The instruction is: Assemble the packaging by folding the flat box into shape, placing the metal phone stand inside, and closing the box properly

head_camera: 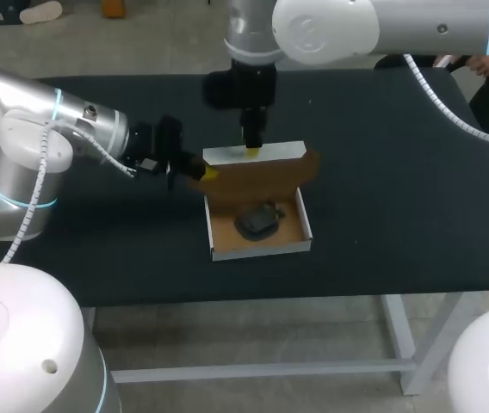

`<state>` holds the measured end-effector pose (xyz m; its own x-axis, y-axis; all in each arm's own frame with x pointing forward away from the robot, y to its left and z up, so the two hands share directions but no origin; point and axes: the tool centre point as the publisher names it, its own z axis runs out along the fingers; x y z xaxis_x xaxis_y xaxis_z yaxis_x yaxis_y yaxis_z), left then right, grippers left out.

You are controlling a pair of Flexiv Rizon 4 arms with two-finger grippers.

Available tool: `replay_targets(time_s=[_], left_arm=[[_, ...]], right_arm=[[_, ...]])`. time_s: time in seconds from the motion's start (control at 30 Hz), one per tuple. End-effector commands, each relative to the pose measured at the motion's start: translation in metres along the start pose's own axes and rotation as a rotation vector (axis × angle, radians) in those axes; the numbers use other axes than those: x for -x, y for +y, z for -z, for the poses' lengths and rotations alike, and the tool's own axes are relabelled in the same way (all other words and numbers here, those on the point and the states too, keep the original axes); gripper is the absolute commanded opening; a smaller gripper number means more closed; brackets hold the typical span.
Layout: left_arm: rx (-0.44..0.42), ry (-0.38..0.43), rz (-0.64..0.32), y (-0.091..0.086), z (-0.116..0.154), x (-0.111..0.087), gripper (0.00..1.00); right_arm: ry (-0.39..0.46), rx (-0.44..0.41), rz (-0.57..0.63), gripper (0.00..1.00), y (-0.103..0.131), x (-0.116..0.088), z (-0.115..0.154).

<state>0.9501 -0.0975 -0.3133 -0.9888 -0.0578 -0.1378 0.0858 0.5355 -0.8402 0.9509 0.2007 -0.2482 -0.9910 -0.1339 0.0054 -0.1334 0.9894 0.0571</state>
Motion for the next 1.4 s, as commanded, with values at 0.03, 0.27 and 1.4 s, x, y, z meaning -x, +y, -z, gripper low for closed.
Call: replay_targets(time_s=[0.03,0.27,1.4], left_arm=[[0.001,0.002,0.000,0.000,0.000,0.000,0.00],[0.001,0.002,0.000,0.000,0.000,0.000,0.00],[0.017,-0.074,-0.126,0.002,-0.008,-0.010,0.00]], right_arm=[[-0.009,0.040,-0.006,1.00,-0.013,-0.002,0.003],[-0.066,0.131,-0.076,1.00,-0.030,-0.002,0.027],[0.060,0.175,-0.469,1.00,-0.072,-0.004,0.060]])
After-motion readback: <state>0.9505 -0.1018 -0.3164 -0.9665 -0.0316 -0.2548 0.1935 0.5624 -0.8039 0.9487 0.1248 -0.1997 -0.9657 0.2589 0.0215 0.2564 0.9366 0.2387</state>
